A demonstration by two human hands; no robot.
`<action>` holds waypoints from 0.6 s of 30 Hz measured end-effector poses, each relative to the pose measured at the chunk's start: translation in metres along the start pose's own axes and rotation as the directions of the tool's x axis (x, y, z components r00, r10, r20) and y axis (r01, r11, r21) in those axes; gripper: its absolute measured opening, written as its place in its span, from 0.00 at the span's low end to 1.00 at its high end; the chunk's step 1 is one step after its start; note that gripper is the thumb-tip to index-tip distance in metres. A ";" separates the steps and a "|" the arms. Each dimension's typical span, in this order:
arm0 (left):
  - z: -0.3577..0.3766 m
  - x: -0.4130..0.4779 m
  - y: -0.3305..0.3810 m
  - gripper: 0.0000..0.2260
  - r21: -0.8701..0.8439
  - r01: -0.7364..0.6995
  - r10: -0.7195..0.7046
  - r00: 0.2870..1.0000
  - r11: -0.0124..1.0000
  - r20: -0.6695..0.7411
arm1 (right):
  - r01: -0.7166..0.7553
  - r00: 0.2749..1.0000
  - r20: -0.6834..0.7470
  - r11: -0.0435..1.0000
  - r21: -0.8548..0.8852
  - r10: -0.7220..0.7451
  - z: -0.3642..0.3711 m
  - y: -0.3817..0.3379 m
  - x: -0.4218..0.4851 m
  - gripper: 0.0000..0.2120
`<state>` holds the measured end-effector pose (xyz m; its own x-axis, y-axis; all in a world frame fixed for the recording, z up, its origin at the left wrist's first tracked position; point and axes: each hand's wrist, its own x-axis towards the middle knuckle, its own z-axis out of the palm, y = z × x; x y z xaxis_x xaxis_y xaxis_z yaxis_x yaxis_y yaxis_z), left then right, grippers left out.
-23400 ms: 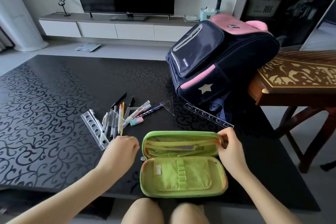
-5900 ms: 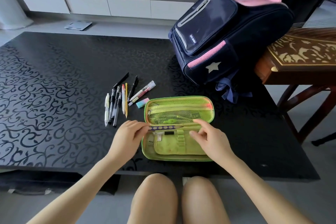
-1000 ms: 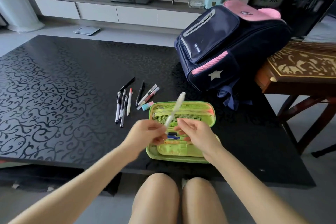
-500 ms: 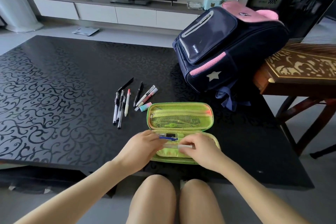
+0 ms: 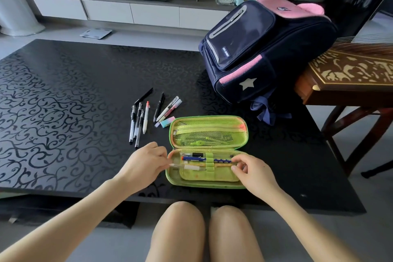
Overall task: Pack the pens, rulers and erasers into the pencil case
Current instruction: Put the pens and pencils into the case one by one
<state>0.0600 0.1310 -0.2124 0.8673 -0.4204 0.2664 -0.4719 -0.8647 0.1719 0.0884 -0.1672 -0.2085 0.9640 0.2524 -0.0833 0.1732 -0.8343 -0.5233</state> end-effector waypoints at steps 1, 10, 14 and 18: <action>0.002 0.005 0.003 0.08 0.037 -0.030 0.029 0.999 0.999 0.028 | 0.007 1.000 -0.001 1.000 -0.012 -0.007 0.001 0.000 0.000 0.11; 0.015 0.028 0.024 0.14 0.071 -0.069 0.058 0.987 0.995 0.151 | 0.050 0.997 -0.060 0.997 -0.053 -0.053 0.008 0.004 0.003 0.11; 0.019 0.036 0.028 0.14 0.071 -0.052 0.040 0.987 0.996 0.153 | 0.053 0.994 -0.094 0.995 -0.087 -0.061 0.011 0.003 0.005 0.12; 0.020 0.034 0.034 0.14 -0.005 -0.037 0.037 0.993 0.999 0.112 | 0.027 0.995 -0.090 0.997 -0.066 -0.033 0.014 0.000 0.007 0.11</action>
<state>0.0766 0.0815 -0.2160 0.8613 -0.4806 0.1649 -0.5045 -0.8472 0.1664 0.0926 -0.1587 -0.2213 0.9721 0.2344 0.0105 0.2119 -0.8580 -0.4679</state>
